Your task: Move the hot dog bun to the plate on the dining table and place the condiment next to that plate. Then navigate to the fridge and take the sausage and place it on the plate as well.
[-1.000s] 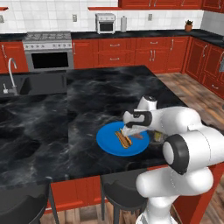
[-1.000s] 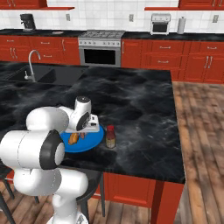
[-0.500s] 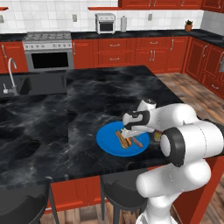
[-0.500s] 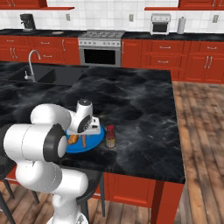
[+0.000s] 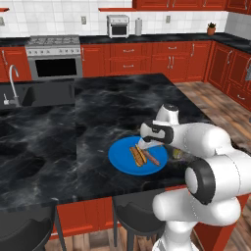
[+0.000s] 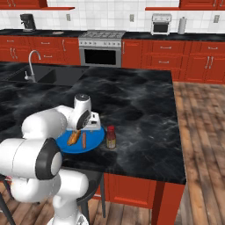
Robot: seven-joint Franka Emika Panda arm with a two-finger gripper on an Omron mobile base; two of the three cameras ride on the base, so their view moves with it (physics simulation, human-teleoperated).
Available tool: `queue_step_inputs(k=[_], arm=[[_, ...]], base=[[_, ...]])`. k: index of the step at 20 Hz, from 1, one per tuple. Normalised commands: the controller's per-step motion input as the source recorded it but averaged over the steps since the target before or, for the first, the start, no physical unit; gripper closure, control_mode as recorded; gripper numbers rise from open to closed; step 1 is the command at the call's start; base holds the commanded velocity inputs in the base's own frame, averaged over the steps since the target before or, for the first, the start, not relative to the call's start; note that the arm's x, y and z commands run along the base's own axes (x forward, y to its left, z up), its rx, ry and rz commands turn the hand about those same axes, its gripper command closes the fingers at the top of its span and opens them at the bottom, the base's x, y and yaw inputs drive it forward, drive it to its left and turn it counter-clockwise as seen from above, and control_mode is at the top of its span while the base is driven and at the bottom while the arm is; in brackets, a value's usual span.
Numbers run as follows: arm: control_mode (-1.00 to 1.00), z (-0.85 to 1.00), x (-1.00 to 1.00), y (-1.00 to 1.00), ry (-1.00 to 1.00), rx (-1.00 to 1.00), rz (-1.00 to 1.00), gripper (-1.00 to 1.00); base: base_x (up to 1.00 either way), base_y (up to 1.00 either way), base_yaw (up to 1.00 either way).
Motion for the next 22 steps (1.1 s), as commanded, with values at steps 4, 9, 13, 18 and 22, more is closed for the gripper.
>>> queue_step_inputs(k=[4,9,13,18,22], arm=[[-1.0,0.56,-0.27,0.0,-0.12,0.0,-0.02,-1.0],[-1.0,0.53,-0.34,0.0,-0.15,0.0,-0.02,-1.0],[-1.0,0.55,-0.53,0.0,-0.22,0.0,0.0,-1.0],[-1.0,0.47,-0.54,0.0,-0.22,0.0,0.0,-1.0],[-1.0,0.4,-0.57,0.0,-0.24,0.0,0.0,-1.0]], base=[[0.0,0.0,0.0],[0.0,0.0,0.0],[0.0,0.0,0.0],[0.0,0.0,0.0],[0.0,0.0,0.0]])
